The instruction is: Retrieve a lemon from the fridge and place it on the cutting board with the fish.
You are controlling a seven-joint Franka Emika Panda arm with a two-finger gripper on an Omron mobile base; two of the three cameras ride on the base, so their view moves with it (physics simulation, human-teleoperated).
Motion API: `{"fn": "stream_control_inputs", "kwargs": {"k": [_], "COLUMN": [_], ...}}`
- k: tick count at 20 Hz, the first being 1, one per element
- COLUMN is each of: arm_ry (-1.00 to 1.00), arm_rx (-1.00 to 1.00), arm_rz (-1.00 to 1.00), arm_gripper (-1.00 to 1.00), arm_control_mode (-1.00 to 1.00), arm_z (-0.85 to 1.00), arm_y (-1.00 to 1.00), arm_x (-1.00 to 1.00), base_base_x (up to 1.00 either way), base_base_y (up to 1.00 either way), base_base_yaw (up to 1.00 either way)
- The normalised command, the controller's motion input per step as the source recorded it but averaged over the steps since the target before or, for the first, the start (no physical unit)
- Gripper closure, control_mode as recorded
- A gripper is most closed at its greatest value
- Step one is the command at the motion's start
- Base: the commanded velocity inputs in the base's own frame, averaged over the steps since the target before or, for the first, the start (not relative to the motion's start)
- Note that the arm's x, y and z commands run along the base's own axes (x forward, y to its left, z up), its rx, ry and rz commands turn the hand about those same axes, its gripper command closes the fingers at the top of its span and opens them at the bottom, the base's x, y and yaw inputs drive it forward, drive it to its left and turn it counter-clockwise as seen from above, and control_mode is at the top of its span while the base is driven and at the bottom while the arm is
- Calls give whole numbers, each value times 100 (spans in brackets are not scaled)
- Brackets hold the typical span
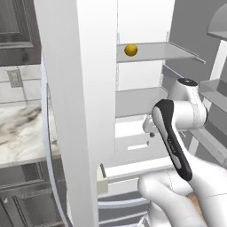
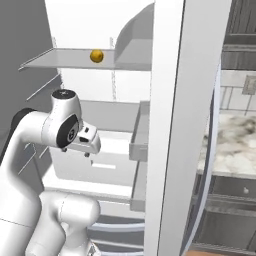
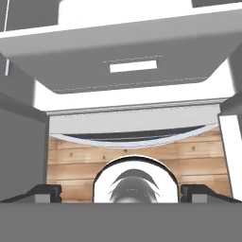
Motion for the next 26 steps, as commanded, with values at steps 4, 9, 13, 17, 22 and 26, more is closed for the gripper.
{"fn": "stream_control_inputs", "kwargs": {"k": [4,9,13,17,22,26], "arm_ry": [0,0,0,0,0,-5], "arm_rx": [0,0,0,0,0,0], "arm_rz": [0,0,0,0,0,-7], "arm_gripper": [-100,-100,-100,-100,-100,-100], "arm_control_mode": [100,100,100,100,100,-100], "arm_z": [0,0,0,0,0,4], "arm_y": [0,0,0,0,0,0], "arm_x": [0,0,0,0,0,6], "base_base_x": [47,47,43,40,34,0], "base_base_y": [-16,-15,-29,-13,-2,0], "base_base_yaw": [12,11,8,1,-1,0]}}
